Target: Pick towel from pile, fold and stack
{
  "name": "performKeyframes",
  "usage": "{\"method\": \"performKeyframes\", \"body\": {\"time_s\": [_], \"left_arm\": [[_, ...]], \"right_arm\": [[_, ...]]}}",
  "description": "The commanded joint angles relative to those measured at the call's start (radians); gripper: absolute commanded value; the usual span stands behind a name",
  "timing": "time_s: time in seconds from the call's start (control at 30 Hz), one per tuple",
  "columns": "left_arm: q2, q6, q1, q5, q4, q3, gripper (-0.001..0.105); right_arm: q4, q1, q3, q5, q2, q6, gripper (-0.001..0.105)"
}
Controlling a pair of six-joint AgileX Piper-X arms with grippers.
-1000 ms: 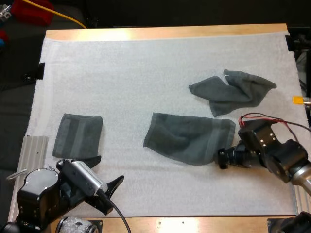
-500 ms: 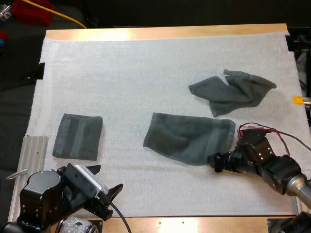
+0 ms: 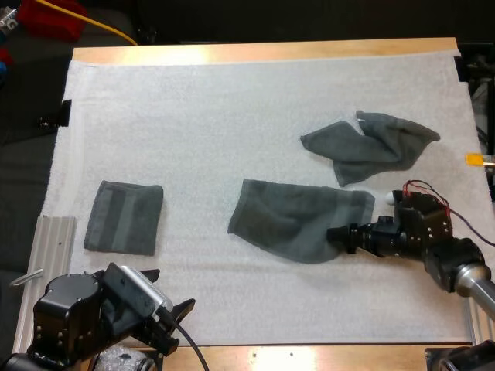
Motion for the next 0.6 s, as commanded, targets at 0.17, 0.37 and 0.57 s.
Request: {"method": "performKeyframes", "body": {"time_s": [0.17, 0.37, 0.57], "left_arm": [[0.005, 0.0, -0.005, 0.005, 0.002, -0.007, 0.07], [0.005, 0.0, -0.005, 0.005, 0.002, -0.007, 0.07], [0.005, 0.0, -0.005, 0.005, -0.007, -0.007, 0.07]], "right_arm": [[0.022, -0.007, 0.001, -0.24, 0.021, 0.018, 0.086], [0.022, -0.007, -0.017, -0.321, -0.026, 0.119, 0.086], [0.033, -0.007, -0.041, -0.255, -0.12, 0.178, 0.086]]}}
